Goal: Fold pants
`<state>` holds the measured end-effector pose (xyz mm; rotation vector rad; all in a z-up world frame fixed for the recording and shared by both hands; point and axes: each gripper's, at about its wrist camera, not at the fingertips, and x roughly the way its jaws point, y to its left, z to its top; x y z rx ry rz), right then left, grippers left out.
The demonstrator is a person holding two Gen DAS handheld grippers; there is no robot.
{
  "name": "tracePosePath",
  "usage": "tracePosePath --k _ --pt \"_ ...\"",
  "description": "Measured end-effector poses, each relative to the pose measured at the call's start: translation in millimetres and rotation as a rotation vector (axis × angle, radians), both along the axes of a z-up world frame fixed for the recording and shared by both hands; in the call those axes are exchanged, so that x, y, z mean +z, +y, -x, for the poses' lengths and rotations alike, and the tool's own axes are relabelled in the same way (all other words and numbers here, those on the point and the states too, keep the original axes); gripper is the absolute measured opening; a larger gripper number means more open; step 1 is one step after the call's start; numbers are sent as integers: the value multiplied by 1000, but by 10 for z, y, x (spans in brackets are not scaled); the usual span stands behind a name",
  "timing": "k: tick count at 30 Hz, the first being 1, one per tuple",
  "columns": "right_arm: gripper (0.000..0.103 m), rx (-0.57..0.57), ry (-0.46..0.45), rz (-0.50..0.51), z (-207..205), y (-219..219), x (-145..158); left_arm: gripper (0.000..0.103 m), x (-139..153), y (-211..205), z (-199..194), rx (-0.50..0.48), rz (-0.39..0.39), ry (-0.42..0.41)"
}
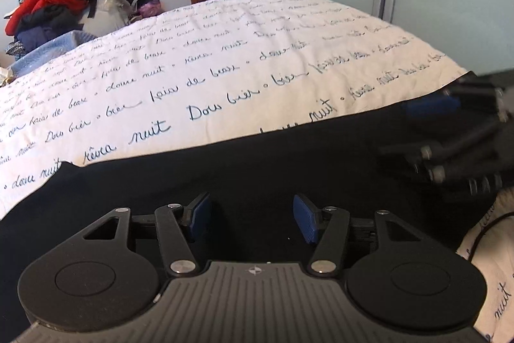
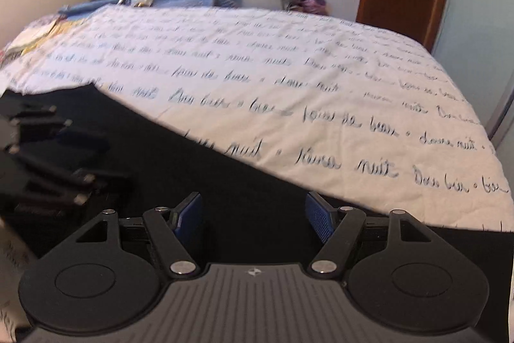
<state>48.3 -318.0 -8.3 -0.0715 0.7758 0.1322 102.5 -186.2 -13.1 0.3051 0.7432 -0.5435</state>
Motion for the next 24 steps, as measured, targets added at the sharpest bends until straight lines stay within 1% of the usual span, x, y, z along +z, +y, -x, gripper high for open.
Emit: tracePosePath --k 1,2,3,4,6,8,10,15,19,22,24 --pt "71 7 22 20 -4 21 -54 60 -2 -25 3 5 -2 -2" --pt "71 4 39 43 -30 30 -124 63 -4 -50 7 7 -2 -4" --pt "78 -9 42 45 -59 14 -183 67 -5 -77 9 8 -4 -6" --pt "82 -27 29 21 -89 -24 -208 68 -8 -98 14 13 -6 -8" --pt "82 -91 0 -19 -129 -124 -186 74 -13 -144 25 25 -15 -20" --pt "82 -140 -42 -39 -80 -187 -112 76 -2 -173 36 28 -19 -31" --pt "82 -166 -84 -74 54 -255 -50 78 10 -192 39 27 -16 -36" --pt "82 -307 -150 -156 533 -583 38 82 12 -242 36 25 -14 -39" --pt "82 -434 -169 -260 964 -910 49 83 6 -269 26 29 -18 -49" --pt "82 -499 -168 -366 1239 -1116 -5 83 9 -279 19 40 -9 -49" --pt "82 -533 -160 -407 1352 -1201 -65 83 12 -293 30 42 -9 -59"
